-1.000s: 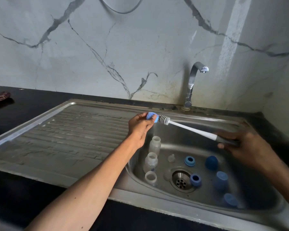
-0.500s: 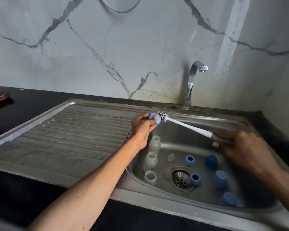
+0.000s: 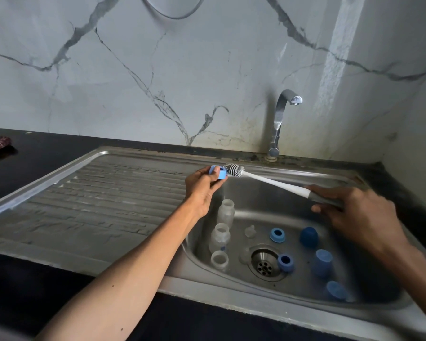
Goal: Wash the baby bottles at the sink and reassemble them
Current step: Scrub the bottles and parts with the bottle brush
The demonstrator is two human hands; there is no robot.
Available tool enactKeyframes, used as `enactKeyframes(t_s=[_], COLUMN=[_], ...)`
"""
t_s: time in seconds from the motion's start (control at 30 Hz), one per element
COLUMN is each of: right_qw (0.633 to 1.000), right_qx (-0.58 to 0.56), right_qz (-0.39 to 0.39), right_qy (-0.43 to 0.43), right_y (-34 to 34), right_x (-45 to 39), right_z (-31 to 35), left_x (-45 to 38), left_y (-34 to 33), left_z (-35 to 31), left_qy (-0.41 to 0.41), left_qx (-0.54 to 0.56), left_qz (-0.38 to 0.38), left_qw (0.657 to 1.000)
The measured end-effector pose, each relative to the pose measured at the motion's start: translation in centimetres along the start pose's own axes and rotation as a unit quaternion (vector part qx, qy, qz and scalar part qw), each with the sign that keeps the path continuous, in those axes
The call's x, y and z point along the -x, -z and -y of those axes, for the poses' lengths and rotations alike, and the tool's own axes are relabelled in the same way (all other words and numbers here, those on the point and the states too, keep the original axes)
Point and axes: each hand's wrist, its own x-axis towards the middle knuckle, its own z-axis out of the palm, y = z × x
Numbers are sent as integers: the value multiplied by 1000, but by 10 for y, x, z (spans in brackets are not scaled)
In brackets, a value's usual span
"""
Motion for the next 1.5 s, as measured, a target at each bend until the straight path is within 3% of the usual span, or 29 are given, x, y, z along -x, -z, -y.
enactKeyframes(t_s=[0.47,0.83,1.13,1.27,1.5], right_qw=[1000,999,996,996,994], right_qx=[-5,2,13,-14,-95], right_qz=[-10,-36,-65,-64,-41], right_qy=[-3,35,55,64,45], right_y=[-5,4,-5,-9,1], right_x=[-6,2,5,3,3], right_z=[-10,0,5,5,2], left_x=[10,0,4,6,-3], left_y=[-8,1,1,-5,0], left_z=[6,-3,6,9,-4], left_qy=[19,-10,4,32,21], left_qx=[-28,-7,-44,-22,44], left_qz=[52,-16,22,58,30], left_qw=[998,1000,999,998,998])
